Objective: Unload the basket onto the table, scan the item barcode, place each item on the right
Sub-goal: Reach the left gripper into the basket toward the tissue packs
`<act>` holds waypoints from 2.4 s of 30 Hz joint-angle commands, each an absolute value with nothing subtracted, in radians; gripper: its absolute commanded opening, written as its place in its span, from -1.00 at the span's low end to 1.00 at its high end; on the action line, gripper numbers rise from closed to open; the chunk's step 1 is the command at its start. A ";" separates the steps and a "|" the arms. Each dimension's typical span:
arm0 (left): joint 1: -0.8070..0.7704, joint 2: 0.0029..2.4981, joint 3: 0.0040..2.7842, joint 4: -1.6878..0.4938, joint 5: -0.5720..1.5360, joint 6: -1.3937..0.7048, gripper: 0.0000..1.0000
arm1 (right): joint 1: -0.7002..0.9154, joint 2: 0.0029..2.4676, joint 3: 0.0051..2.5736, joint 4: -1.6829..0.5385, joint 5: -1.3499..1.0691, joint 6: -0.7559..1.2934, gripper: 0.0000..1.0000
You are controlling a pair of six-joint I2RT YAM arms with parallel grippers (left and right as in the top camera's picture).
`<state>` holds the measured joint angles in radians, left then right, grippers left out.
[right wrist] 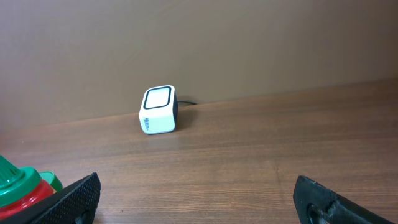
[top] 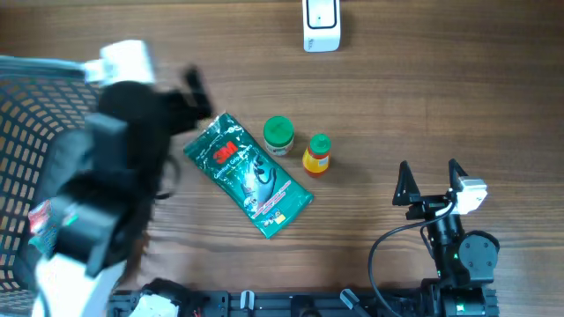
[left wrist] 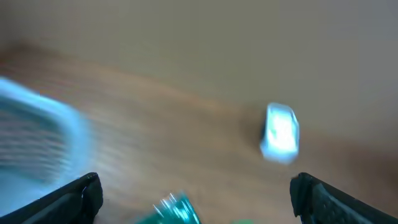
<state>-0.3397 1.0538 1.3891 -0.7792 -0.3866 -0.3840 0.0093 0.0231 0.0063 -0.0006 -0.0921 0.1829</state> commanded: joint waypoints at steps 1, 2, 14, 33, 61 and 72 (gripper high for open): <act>-0.156 0.977 1.423 -0.789 -0.462 -0.466 1.00 | 0.003 0.023 0.006 0.002 -0.078 0.193 1.00; -0.087 0.967 1.423 -0.807 -0.462 -0.498 1.00 | 0.003 0.023 0.006 0.002 -0.078 0.194 1.00; 0.500 1.142 1.423 -1.196 -0.364 -0.959 1.00 | 0.003 0.023 0.006 0.002 -0.078 0.193 1.00; 0.645 1.422 1.290 -1.219 -0.363 -1.240 1.00 | 0.002 0.023 0.006 0.002 -0.078 0.194 1.00; 0.766 1.521 0.955 -0.735 -0.365 -1.239 0.67 | 0.002 0.023 0.006 0.002 -0.078 0.193 1.00; 0.766 1.604 0.952 -0.707 -0.438 -1.239 0.21 | 0.002 0.023 0.006 0.002 -0.078 0.194 1.00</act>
